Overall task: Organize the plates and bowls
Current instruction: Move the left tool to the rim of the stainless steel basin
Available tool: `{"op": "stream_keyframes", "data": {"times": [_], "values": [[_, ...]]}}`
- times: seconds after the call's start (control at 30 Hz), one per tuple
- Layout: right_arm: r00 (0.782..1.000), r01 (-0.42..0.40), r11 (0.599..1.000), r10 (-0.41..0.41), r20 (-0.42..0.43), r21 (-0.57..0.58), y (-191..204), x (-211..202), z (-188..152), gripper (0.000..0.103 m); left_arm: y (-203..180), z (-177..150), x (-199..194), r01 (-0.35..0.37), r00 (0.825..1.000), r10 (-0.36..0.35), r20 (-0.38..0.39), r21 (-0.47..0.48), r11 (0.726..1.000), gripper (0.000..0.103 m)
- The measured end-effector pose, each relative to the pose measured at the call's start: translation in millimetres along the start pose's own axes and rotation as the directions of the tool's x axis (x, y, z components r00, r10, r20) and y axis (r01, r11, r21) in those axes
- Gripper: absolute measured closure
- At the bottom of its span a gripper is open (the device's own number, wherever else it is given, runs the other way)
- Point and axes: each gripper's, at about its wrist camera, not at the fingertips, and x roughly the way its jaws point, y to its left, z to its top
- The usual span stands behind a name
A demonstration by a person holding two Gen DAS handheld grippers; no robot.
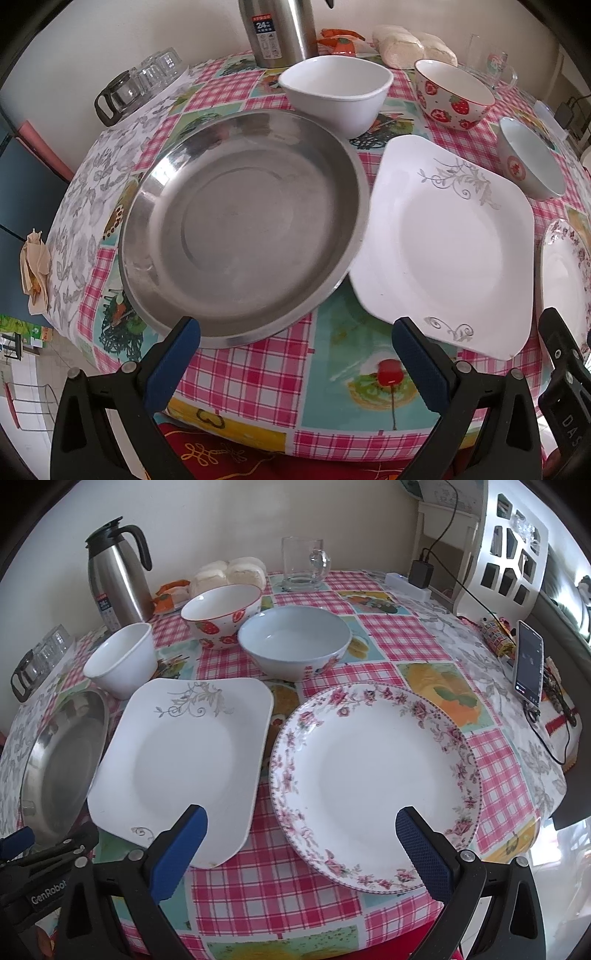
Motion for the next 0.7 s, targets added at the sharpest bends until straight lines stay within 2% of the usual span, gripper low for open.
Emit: {"op": "stream_keyframes", "data": {"times": [0.3,0.57,0.7], "values": [[0.999,-0.033,0.998,0.033,-0.004,-0.05,35.6,1.5,-4.4,0.0,52.0,4.2,-0.8,-0.003,0.999,0.009,0.034,-0.159,0.987,0.0],[0.995,-0.094,0.989,0.096,0.008,-0.116,79.3,1.5,-10.6,0.0,113.6,5.6,10.5,0.023,0.999,-0.007,0.045,-0.354,0.935,0.0],[0.989,-0.14,0.98,0.144,0.018,-0.142,100.3,4.3,-12.6,0.0,135.8,5.1,18.2,0.028,0.999,-0.007,0.054,-0.405,0.914,0.0]]}}
